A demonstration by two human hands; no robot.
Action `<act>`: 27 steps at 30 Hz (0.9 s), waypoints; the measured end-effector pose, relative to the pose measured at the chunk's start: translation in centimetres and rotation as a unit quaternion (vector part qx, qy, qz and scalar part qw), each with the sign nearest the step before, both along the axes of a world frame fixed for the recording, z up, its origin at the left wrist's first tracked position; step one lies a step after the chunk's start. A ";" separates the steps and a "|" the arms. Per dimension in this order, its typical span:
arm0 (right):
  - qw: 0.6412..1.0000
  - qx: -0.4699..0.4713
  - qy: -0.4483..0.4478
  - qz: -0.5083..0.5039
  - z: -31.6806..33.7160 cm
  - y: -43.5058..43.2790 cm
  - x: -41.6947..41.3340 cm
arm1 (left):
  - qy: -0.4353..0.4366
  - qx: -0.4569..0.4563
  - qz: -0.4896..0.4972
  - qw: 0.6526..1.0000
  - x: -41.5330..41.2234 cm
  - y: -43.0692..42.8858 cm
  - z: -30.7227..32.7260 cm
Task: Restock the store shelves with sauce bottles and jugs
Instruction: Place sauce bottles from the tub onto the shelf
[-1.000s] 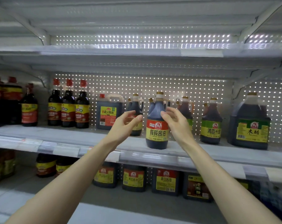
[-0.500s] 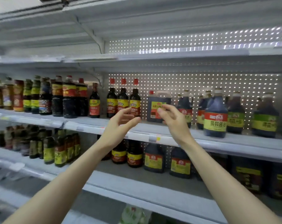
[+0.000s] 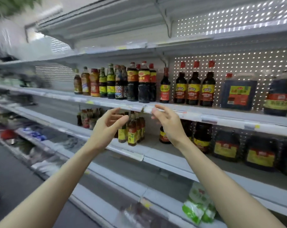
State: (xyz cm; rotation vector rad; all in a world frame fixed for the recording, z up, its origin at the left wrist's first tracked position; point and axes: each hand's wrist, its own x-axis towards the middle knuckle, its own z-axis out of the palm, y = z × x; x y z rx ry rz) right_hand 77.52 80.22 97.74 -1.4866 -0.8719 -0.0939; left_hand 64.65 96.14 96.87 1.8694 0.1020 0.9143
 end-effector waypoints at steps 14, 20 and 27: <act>0.998 -0.013 0.031 0.047 -4.9 21.4 2.7 | 0.029 -0.006 0.038 0.999 1.8 19.9 -4.9; 0.996 -0.025 0.077 0.021 -9.0 29.9 7.2 | 0.091 -0.029 0.003 0.995 7.0 28.5 -8.1; 0.983 -0.088 0.157 -0.035 -17.4 36.7 12.4 | 0.179 -0.102 -0.040 0.978 13.1 36.5 -16.6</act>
